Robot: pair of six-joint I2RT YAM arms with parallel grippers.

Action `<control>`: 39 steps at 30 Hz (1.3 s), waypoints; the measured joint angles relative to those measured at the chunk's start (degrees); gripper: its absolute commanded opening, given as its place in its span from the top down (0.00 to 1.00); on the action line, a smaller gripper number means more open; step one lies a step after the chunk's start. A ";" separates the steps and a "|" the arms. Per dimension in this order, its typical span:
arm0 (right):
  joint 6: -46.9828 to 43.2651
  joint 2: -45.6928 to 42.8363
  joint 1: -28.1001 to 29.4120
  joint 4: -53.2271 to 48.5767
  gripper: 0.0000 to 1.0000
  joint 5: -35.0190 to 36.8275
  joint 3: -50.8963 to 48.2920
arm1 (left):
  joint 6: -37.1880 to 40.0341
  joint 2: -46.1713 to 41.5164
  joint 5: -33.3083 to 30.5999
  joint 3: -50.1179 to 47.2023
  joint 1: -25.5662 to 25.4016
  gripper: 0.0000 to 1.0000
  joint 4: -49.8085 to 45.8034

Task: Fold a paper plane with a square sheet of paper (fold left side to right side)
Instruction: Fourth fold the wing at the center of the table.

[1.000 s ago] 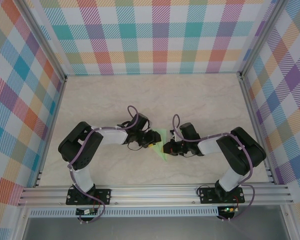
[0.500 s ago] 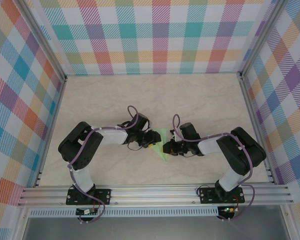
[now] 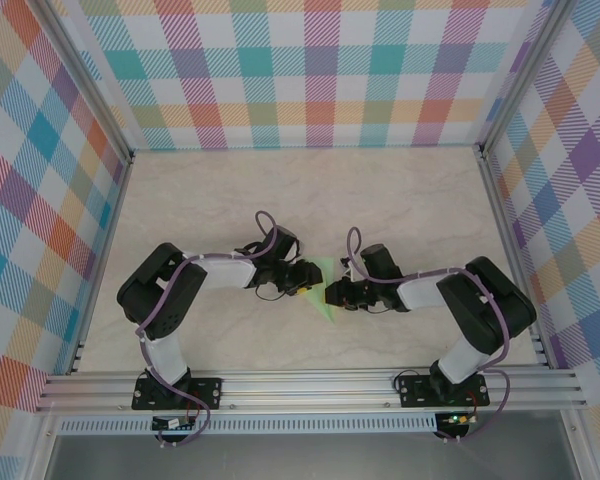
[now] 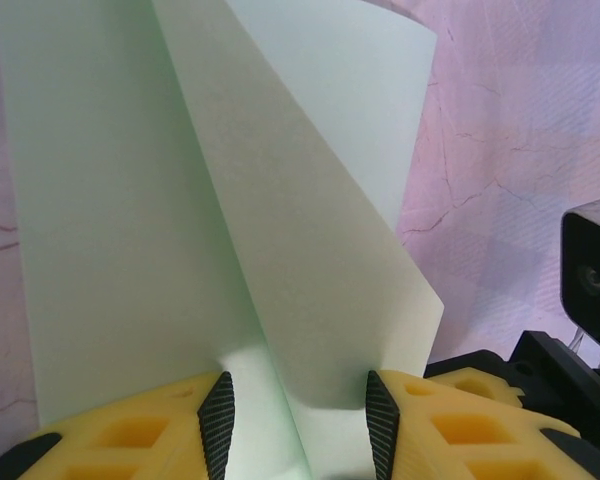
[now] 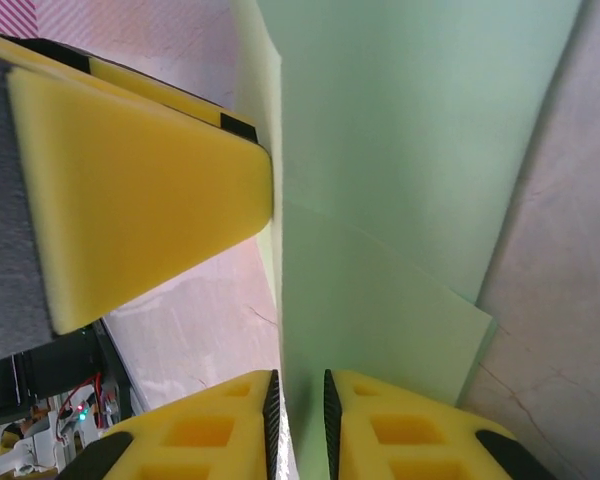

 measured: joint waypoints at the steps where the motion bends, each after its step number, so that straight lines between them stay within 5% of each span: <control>1: 0.00 -0.37 0.00 -0.20 0.70 0.04 0.00 | 0.00 0.02 0.02 0.00 0.00 0.57 0.00; 8: -0.24 -5.07 -1.73 -2.62 0.63 0.04 -0.48 | -0.02 0.09 0.02 0.07 0.00 0.57 0.00; 16: -0.44 -10.05 -8.59 -5.40 0.65 -1.16 -0.94 | -0.02 0.09 0.02 0.07 0.00 0.57 0.00; 39: 1.68 6.80 -6.97 0.28 0.72 -5.46 7.78 | -0.02 0.09 0.04 0.07 0.00 0.57 0.00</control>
